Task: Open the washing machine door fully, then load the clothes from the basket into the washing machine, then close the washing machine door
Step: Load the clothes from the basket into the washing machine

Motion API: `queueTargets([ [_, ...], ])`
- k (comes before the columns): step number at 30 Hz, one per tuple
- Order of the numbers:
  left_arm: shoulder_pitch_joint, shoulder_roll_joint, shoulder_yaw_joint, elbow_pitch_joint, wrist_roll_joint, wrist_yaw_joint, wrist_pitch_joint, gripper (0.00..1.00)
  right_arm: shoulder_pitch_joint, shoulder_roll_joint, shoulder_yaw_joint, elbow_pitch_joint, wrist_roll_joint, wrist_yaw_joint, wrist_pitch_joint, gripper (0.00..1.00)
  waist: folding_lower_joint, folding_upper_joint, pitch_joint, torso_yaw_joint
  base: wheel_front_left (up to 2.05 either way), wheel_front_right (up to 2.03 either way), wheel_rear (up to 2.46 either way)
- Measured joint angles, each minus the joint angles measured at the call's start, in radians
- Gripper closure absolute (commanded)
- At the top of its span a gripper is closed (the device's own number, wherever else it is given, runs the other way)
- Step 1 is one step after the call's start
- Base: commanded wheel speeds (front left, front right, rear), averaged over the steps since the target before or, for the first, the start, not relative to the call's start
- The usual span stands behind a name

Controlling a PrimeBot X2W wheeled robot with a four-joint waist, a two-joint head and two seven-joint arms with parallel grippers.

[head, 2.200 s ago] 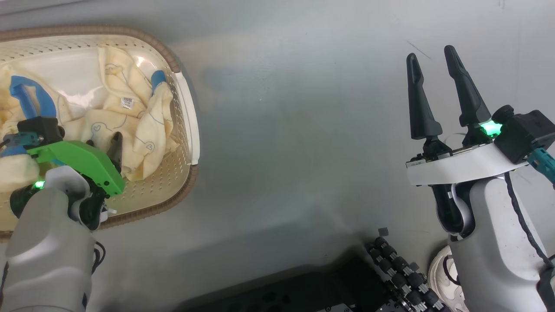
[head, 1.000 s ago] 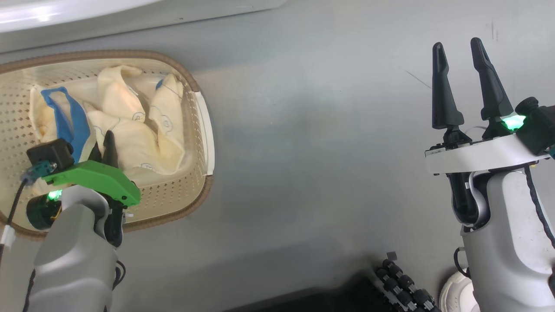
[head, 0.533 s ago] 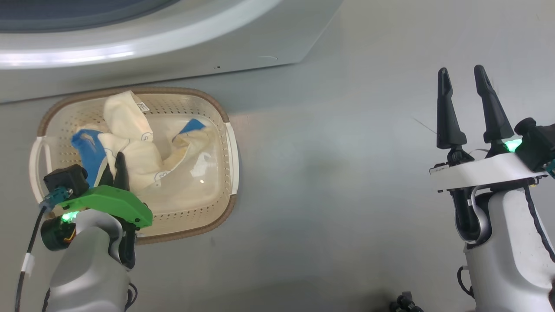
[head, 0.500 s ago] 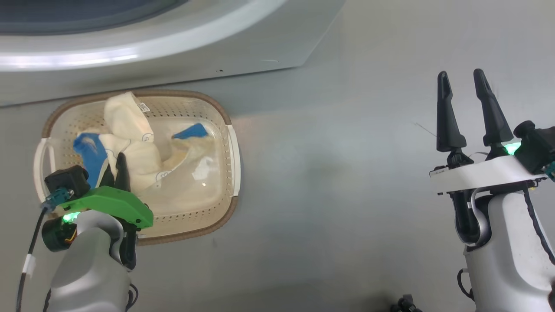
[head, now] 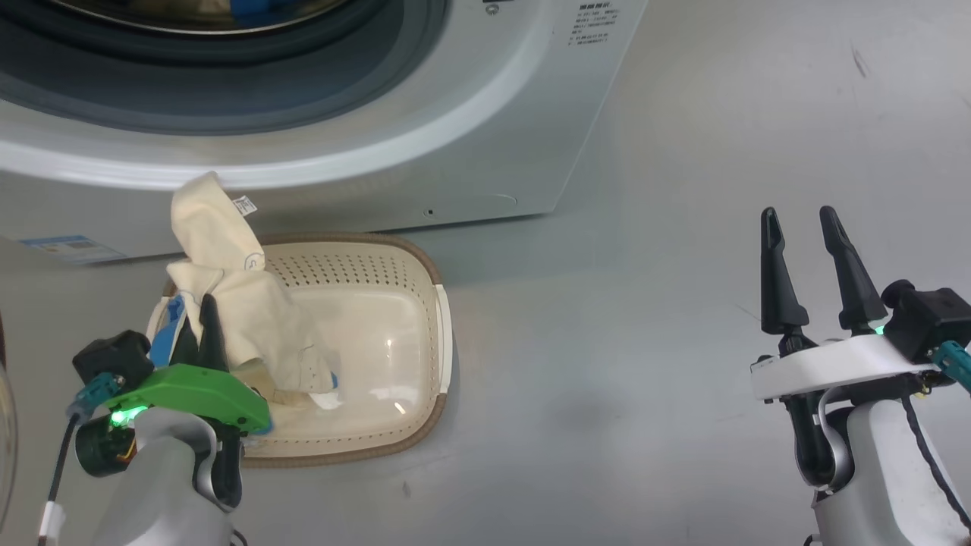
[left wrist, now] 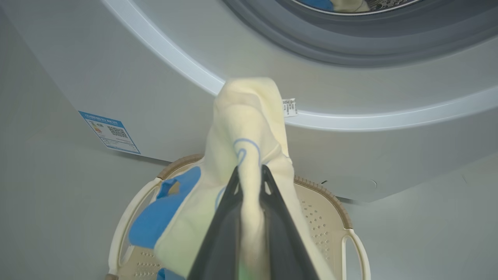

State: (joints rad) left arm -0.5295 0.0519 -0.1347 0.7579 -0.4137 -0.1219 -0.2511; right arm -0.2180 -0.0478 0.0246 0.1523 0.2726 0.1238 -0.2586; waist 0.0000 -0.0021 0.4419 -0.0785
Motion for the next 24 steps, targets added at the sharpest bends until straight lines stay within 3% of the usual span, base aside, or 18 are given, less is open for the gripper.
queueTargets([
  [15, 0.204, -0.011, 0.027, -0.16, 0.046, 0.002, 0.0, 1.0, 0.155, -0.01, 0.006, 0.028, 0.0, 0.0, 0.0, 0.0, 0.0, 0.0, -0.22, 0.024, 0.0, 0.0, 0.0],
  [24, 0.336, -0.012, 0.025, -0.217, 0.075, 0.031, 0.0, 1.0, 0.258, -0.02, 0.018, 0.049, 0.0, 0.0, 0.0, 0.0, -0.0001, 0.0, -0.352, 0.037, 0.0, 0.0, 0.0],
])
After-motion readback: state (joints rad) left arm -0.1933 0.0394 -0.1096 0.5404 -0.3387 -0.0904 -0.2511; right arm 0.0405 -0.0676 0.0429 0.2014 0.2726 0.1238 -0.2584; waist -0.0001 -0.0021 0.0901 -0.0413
